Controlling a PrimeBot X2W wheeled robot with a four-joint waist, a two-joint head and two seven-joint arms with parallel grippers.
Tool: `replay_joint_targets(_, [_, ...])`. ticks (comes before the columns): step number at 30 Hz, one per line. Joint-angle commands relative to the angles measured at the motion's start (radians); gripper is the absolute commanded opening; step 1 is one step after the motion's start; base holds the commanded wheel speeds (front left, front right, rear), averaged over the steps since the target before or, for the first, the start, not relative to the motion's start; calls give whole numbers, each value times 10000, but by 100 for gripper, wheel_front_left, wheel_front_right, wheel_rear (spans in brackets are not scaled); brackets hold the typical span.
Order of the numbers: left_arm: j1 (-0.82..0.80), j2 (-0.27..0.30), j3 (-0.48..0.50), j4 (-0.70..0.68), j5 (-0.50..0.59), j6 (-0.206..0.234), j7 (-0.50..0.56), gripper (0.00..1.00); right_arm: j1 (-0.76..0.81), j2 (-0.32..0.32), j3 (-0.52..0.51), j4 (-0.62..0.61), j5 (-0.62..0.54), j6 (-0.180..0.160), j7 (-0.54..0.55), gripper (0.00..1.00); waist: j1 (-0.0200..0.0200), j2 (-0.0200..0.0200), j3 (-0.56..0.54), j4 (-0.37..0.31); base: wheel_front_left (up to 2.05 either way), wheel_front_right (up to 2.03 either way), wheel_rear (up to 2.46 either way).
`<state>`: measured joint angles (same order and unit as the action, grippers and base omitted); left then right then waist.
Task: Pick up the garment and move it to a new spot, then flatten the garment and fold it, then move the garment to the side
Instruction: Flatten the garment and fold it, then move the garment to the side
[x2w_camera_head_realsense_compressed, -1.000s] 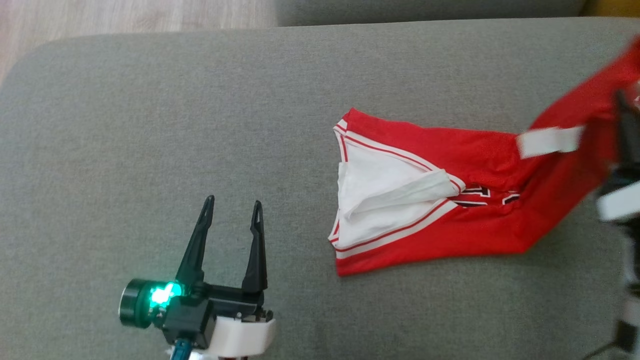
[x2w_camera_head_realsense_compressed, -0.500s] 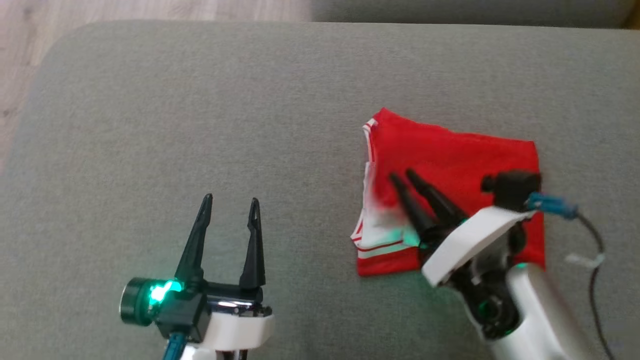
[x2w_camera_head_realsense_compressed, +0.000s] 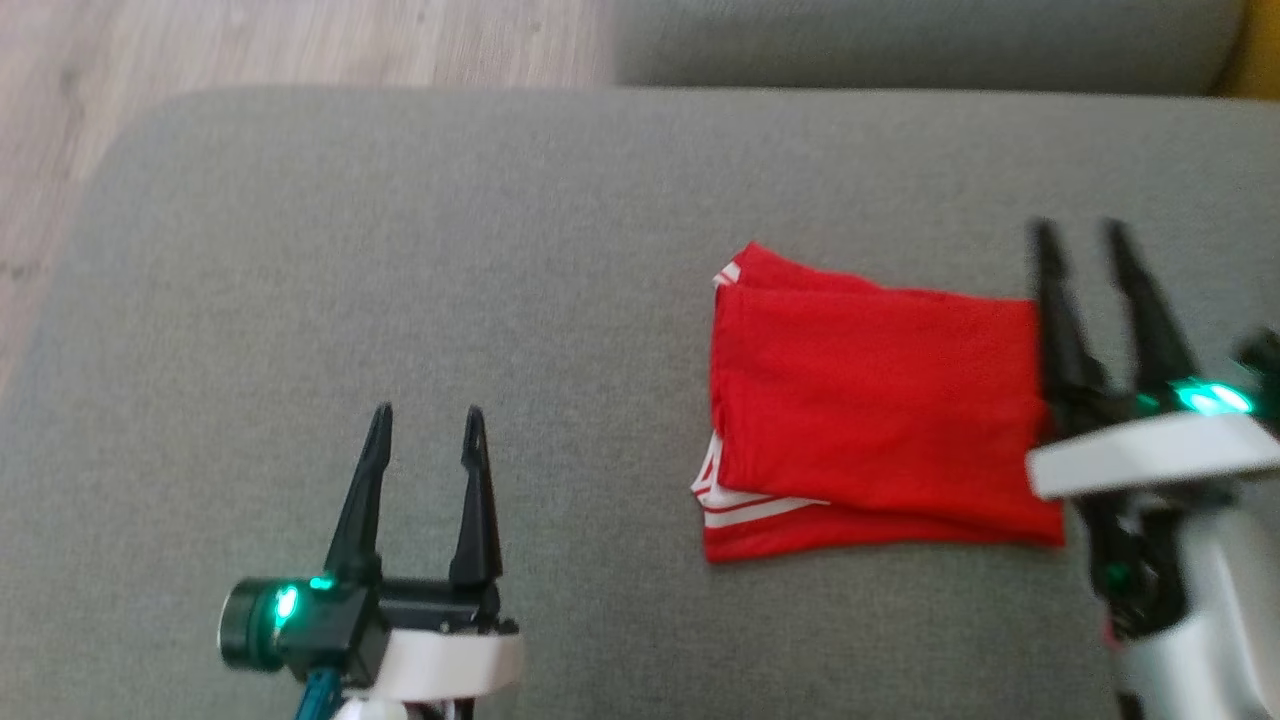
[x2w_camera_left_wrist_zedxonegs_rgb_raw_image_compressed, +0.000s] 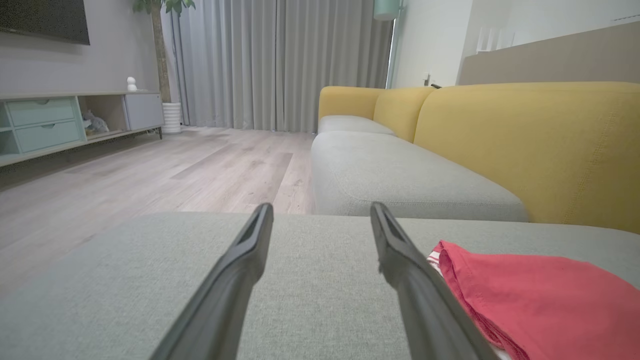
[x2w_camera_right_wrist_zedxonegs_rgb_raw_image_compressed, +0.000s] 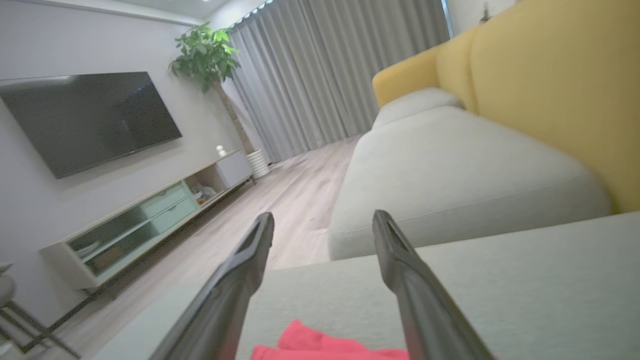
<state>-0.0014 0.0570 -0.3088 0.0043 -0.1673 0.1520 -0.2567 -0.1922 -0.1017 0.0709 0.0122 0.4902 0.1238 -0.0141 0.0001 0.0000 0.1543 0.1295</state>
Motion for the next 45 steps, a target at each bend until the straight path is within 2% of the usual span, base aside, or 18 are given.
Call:
replay_joint_targets(1, [55,-47,416,-225,-25,-23,-51,100,158,-149,62,-393,-164,69,-288,100,-1,0,-334,-144,0,0,0])
replay_joint_targets(4, [264,-53,485,-259,-82,-154,-51,100,782,-510,-196,-468,-623,69,-936,100,-1,0,-758,-253,0,0,0])
replay_joint_targets(7, [539,-56,605,-368,16,-264,-51,100,1399,-920,85,-211,-1132,69,-1585,100,-1,0,-1167,-405,0,0,0])
replay_joint_targets(8, [781,-57,658,-349,117,-341,-51,100,1807,-1030,330,271,-1132,69,-1967,100,-1,0,-1476,-467,0,0,0])
replay_joint_targets(12, [1238,-59,824,-230,206,-447,-51,100,2415,-1013,747,1290,-931,69,-2377,100,-1,0,-1840,-555,0,0,0])
replay_joint_targets(15, [1482,-47,936,-103,352,-579,-51,100,2704,-912,1016,1813,-1046,69,-2460,100,-1,0,-2091,-626,0,0,0])
replay_joint_targets(20, [1923,-21,1222,32,570,-564,-51,100,3122,-686,1424,1802,-1454,69,-2473,100,-1,0,-2360,-811,0,0,0])
replay_joint_targets(27, [2278,-47,1368,64,514,-674,-51,100,3562,-485,1350,1829,-1770,69,-2475,100,-1,0,-2607,-932,0,0,0])
replay_joint_targets(45, [2413,-66,1326,455,131,-857,-51,100,3704,-473,1431,2021,-2232,69,-2476,100,-1,0,-2759,-1004,0,0,0])
